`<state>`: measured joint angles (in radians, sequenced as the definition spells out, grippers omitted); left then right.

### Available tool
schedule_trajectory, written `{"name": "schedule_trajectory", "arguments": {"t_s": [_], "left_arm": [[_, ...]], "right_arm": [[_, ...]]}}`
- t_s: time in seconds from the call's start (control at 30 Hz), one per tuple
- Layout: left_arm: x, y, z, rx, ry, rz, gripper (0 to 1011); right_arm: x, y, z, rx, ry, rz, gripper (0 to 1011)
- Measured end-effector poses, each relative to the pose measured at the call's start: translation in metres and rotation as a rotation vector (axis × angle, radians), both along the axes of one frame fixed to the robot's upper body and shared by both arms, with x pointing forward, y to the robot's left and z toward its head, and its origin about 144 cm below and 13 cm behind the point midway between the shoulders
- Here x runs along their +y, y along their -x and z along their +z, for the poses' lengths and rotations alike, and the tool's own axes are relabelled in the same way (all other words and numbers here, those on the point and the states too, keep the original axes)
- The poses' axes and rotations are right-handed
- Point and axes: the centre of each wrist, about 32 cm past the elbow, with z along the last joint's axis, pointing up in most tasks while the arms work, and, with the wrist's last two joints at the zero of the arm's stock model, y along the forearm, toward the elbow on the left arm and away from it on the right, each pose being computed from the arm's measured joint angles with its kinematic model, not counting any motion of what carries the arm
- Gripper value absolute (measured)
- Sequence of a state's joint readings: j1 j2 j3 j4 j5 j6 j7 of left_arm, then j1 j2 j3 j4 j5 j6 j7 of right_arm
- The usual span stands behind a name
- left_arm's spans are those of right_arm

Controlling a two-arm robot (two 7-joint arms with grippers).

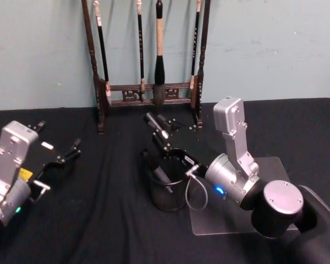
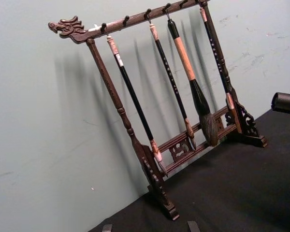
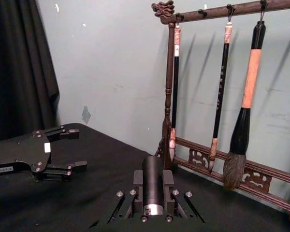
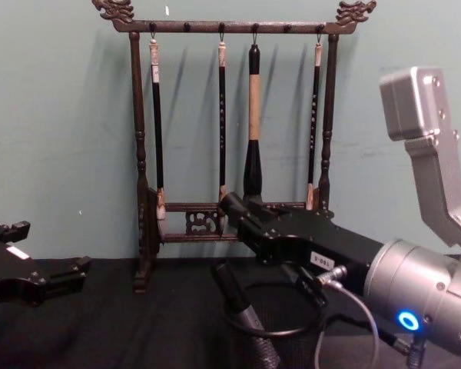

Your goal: Pick up the water-based marker from the table and place it into the pen holder.

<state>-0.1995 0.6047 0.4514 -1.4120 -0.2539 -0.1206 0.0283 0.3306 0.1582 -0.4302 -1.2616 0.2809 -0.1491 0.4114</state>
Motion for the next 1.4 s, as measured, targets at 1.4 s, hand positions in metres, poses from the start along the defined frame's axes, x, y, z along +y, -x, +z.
{"name": "schedule_trajectory", "arguments": {"t_s": [1.4], "left_arm": [[0.0, 0.0, 0.0, 0.0, 0.0, 0.0, 1009]], "right_arm": [[0.0032, -0.0045, 0.0048, -0.007, 0.007, 0.012, 502]]}}
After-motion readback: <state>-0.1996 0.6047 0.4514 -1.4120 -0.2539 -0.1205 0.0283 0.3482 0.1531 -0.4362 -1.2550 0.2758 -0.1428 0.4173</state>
